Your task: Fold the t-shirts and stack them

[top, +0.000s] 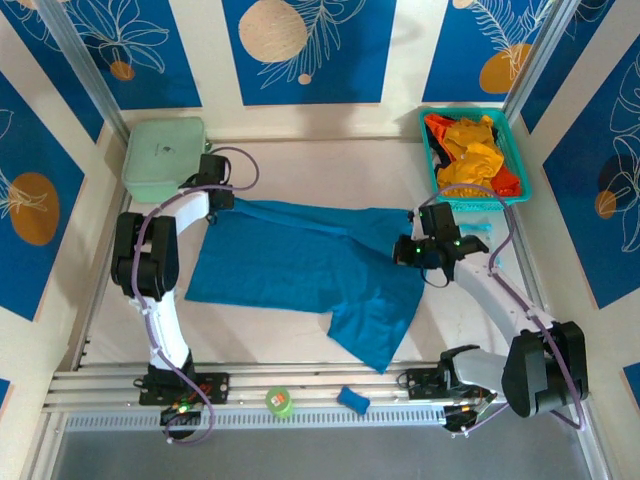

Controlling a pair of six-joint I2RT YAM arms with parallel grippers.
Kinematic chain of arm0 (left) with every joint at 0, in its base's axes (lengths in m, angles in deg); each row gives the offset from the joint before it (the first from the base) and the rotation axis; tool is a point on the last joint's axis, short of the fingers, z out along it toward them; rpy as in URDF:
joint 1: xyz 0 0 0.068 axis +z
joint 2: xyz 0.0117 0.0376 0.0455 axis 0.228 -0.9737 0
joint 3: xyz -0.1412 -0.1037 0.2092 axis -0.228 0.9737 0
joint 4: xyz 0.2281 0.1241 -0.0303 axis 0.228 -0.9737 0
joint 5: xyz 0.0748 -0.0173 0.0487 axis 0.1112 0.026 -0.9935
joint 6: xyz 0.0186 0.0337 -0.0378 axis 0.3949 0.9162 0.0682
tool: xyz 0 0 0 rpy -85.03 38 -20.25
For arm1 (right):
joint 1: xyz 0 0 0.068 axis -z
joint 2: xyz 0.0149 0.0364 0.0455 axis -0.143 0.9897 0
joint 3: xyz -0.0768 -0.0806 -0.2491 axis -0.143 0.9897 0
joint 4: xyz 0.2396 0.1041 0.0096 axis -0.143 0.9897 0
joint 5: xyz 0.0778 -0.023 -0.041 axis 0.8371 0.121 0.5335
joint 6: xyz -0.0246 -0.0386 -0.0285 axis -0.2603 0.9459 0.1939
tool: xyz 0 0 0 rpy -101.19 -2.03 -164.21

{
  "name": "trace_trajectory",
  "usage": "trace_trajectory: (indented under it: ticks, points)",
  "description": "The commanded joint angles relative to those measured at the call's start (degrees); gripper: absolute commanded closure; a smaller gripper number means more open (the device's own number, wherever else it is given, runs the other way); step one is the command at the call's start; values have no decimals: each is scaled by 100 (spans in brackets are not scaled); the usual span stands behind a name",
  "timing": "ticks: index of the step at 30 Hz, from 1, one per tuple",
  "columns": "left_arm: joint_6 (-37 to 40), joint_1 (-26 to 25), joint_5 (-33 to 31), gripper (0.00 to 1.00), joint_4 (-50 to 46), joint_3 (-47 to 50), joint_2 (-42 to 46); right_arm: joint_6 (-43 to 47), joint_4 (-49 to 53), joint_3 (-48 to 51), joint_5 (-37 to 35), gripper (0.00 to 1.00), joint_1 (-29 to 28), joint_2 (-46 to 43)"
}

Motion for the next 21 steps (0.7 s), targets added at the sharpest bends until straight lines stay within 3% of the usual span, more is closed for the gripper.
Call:
trace_trajectory:
  ticks: [1,5,11,16,19,21]
  points:
    - [-89,32,14,65,-102,101,310,-505,396,216,74,100,-62,-34]
    - [-50,14,-116,37,-179,122,598,-729,656,346,269,78,-62,3]
    - [40,-103,-119,17,-278,193,1273,-764,1143,52,310,63,-21,-11]
    - [113,-224,-55,12,-499,123,1646,-696,1264,-434,275,58,287,159]
    - [113,-249,24,12,-614,47,1643,-632,1149,-796,371,63,675,496]
    - [83,-255,55,22,-761,-102,1449,-576,1076,-1094,507,66,894,871]
